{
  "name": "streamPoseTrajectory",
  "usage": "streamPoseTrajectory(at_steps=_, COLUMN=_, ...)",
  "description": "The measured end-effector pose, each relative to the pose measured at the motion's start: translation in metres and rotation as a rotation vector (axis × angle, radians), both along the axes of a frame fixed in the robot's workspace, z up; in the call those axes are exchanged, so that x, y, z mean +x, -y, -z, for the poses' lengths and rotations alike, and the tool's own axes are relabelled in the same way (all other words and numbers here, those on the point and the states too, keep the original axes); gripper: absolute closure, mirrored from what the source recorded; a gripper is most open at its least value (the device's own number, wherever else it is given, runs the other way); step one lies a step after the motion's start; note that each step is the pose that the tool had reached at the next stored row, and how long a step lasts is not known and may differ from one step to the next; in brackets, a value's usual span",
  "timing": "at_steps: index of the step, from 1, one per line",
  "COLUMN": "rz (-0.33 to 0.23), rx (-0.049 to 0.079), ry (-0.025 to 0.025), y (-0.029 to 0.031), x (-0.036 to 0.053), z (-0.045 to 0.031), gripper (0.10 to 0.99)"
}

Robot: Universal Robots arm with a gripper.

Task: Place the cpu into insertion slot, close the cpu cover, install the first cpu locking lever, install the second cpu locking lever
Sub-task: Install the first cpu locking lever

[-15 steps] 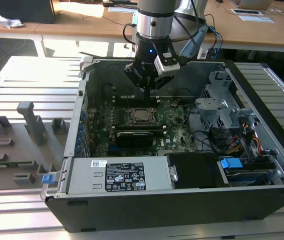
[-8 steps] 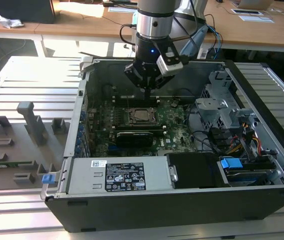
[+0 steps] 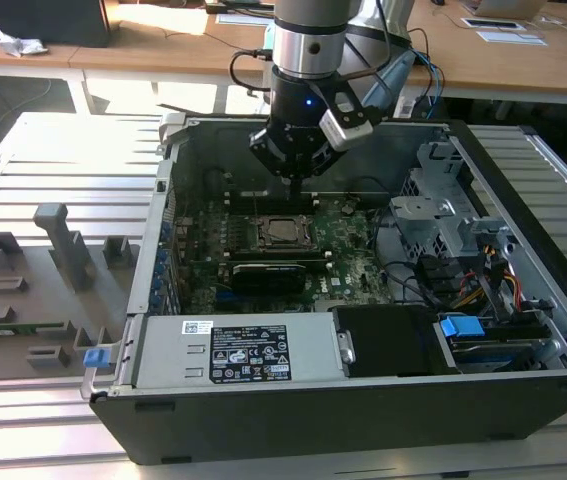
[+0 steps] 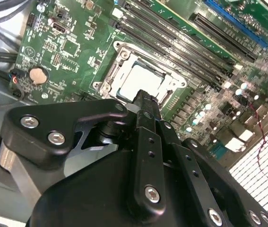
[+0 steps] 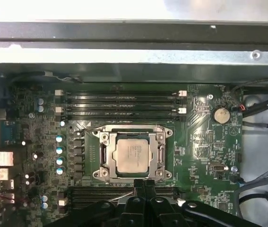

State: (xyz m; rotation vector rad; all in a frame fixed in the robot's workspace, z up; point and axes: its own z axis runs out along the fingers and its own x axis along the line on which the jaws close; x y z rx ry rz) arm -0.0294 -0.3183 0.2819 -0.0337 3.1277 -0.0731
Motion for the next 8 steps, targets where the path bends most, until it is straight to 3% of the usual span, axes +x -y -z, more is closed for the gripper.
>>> streamPoseTrajectory(at_steps=4, rz=-0.060, rx=0.000, ry=0.0000, y=0.0000, x=0.0000, z=0.0000, gripper=0.980)
streamPoseTrajectory(at_steps=8, rz=-0.061, rx=0.000, ry=0.0000, y=0.0000, x=-0.0008, z=0.0000, gripper=0.980)
